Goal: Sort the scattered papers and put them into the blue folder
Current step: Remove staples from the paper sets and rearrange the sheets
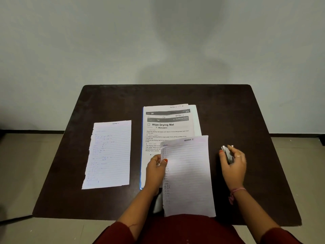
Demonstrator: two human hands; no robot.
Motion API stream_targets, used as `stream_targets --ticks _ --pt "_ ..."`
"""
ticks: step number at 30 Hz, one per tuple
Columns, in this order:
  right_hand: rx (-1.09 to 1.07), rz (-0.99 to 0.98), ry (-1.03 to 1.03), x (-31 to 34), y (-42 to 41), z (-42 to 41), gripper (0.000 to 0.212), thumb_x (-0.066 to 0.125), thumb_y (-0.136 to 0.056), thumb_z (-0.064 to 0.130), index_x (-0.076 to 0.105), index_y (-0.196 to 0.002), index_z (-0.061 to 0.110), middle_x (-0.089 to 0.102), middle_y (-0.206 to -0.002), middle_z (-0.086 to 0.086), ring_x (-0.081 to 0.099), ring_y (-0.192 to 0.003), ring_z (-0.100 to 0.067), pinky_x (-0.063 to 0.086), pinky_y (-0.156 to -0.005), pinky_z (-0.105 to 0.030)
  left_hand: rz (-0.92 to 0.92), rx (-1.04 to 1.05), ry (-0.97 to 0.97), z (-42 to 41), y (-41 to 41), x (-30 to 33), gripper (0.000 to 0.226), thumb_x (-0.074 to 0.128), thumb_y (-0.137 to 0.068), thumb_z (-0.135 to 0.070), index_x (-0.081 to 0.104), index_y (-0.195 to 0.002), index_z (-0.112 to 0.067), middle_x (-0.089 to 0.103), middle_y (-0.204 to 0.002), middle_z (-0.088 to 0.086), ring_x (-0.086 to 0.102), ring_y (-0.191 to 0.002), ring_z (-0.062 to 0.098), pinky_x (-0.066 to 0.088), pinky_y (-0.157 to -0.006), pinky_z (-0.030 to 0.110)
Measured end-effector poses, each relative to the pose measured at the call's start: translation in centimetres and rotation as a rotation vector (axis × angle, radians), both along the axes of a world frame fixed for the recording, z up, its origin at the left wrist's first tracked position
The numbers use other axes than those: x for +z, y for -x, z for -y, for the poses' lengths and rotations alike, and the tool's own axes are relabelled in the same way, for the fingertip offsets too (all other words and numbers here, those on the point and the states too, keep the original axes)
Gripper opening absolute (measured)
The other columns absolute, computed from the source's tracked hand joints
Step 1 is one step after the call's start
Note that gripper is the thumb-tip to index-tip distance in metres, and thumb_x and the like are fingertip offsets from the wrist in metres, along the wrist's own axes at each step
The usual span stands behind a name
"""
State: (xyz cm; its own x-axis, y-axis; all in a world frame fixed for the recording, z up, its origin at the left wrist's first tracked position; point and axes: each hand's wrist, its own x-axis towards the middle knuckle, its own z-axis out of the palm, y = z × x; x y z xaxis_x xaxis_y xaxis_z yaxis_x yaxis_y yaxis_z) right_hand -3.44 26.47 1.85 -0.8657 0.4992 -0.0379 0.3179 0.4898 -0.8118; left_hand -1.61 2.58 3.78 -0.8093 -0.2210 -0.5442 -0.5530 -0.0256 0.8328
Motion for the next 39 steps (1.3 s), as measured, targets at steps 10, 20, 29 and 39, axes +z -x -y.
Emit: stream_targets --ticks 10,20,29,39 --pt "0.429 0.367 0.585 2.7 -0.9 9.9 0.024 0.067 -0.086 0.008 0.064 -0.110 0.004 0.069 -0.076 -0.001 0.065 -0.068 -0.005 0.052 -0.064 -0.017 -0.049 0.212 -0.068 9.2 1.6 2.3 0.010 0.055 -0.094 -0.010 0.062 -0.101 -0.012 0.071 -0.102 0.008 0.068 -0.095 0.026 0.054 -0.089 0.045" --pt "0.391 0.536 0.702 2.3 3.3 22.3 0.014 0.064 -0.085 -0.003 0.067 -0.098 -0.006 0.069 -0.078 -0.012 0.064 -0.057 -0.011 0.054 -0.055 -0.022 0.075 0.217 -0.002 22.6 0.4 2.3 0.017 0.059 -0.091 -0.004 0.064 -0.107 -0.008 0.068 -0.101 0.007 0.064 -0.083 0.014 0.049 -0.064 0.020" --pt "0.480 0.508 0.268 0.5 6.5 30.2 0.016 0.071 -0.080 0.005 0.070 -0.092 -0.006 0.071 -0.089 -0.020 0.066 -0.074 -0.028 0.057 -0.081 -0.039 0.128 0.169 0.269 28.2 -0.1 -1.6 0.022 0.061 -0.086 -0.004 0.068 -0.108 -0.007 0.070 -0.099 0.004 0.064 -0.089 0.016 0.051 -0.084 0.030" --pt "0.453 0.488 0.084 -0.6 5.8 31.5 0.018 0.071 -0.075 0.002 0.069 -0.093 -0.001 0.066 -0.083 -0.009 0.066 -0.089 -0.029 0.056 -0.082 -0.044 0.108 -0.031 0.511 29.2 0.6 -2.6 0.023 0.058 -0.091 -0.006 0.063 -0.113 -0.005 0.066 -0.108 0.006 0.057 -0.090 0.013 0.046 -0.080 0.025"
